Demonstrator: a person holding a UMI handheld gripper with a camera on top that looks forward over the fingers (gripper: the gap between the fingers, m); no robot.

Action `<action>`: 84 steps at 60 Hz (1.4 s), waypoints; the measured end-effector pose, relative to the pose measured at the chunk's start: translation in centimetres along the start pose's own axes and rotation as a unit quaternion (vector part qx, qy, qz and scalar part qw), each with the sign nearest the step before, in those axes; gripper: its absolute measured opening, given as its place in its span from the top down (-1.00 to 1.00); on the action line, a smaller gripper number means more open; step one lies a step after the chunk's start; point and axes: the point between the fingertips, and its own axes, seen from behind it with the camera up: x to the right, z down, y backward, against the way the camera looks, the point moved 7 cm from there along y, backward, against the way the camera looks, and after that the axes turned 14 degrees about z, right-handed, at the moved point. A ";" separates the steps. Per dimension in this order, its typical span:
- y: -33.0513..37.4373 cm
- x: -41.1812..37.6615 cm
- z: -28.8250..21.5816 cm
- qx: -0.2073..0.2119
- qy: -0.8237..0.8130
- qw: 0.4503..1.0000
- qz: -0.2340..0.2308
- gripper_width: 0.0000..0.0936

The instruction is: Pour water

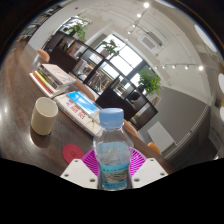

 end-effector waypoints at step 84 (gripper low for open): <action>-1.8 1.5 -10.6 0.023 -0.319 0.946 -0.057 0.27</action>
